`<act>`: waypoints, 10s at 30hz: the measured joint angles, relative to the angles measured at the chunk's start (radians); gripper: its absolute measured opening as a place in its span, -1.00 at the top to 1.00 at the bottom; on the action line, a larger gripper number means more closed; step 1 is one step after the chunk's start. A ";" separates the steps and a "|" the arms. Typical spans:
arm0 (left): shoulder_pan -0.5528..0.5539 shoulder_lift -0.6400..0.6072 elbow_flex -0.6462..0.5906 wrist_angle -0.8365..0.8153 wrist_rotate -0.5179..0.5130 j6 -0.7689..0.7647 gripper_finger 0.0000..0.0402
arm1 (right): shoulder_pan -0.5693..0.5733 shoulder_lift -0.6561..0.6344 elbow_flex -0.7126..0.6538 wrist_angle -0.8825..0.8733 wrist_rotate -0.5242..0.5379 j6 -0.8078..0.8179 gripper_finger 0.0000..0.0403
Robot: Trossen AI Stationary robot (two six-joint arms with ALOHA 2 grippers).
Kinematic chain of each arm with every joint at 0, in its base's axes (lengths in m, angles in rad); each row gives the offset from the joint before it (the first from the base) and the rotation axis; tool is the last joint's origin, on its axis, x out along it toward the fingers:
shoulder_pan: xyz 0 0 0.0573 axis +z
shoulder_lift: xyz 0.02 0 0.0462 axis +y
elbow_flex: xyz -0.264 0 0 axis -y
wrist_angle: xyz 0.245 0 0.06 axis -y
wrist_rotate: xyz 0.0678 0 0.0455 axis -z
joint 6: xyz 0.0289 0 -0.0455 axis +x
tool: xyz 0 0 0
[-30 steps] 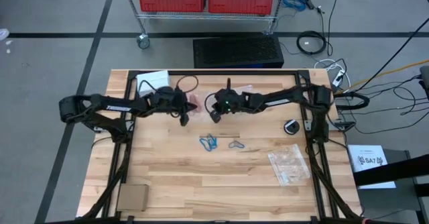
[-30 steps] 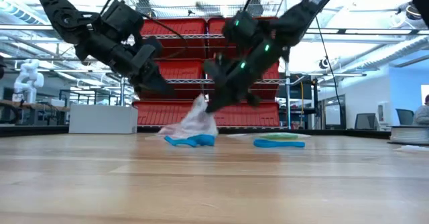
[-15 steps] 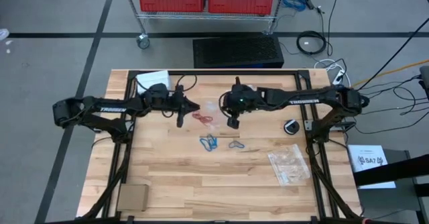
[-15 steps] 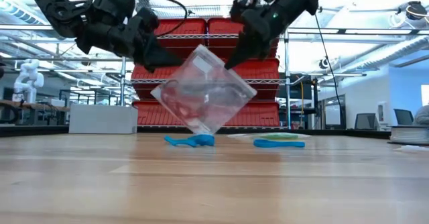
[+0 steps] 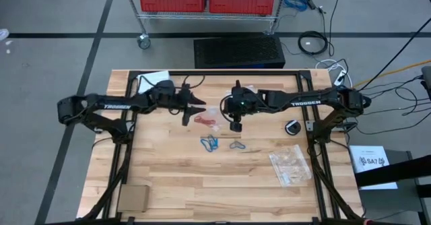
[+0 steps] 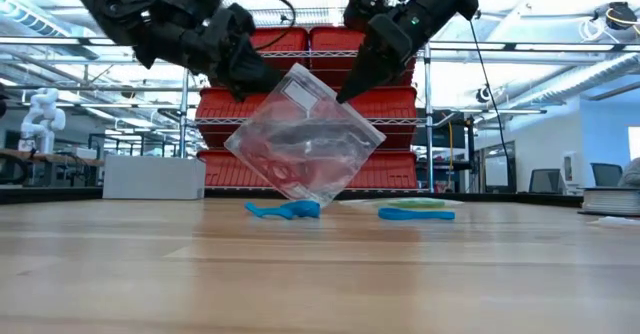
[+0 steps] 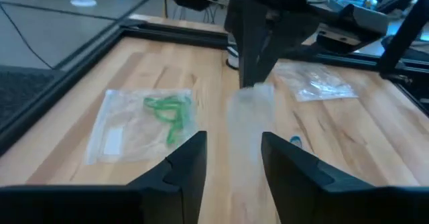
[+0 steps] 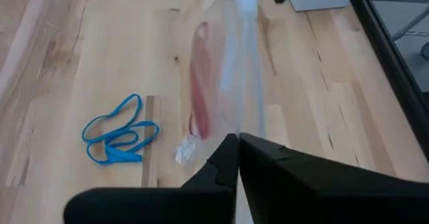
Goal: Sort rubber bands
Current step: Close the top left transparent zip lock bag, then open the bottom right transparent zip lock bag
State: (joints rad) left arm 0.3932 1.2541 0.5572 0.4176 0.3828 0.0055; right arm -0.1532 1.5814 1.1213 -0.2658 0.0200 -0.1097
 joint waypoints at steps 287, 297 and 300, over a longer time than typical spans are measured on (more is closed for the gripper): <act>-0.014 -0.013 0.026 -0.148 -0.284 0.105 0.19 | 0.580 0.102 -0.041 -0.754 -0.046 1.225 0.96; -0.090 -0.013 0.026 -0.039 0.141 0.207 0.19 | 0.427 0.040 0.175 -0.719 0.165 0.780 0.99; -0.153 -0.005 0.026 -0.023 0.108 0.291 0.19 | 0.373 0.041 0.202 -0.618 0.163 0.671 0.99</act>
State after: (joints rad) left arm 0.2398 1.2493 0.5831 0.3942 0.4906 0.2965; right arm 0.2196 1.6220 1.3237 -0.8834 0.1828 0.5614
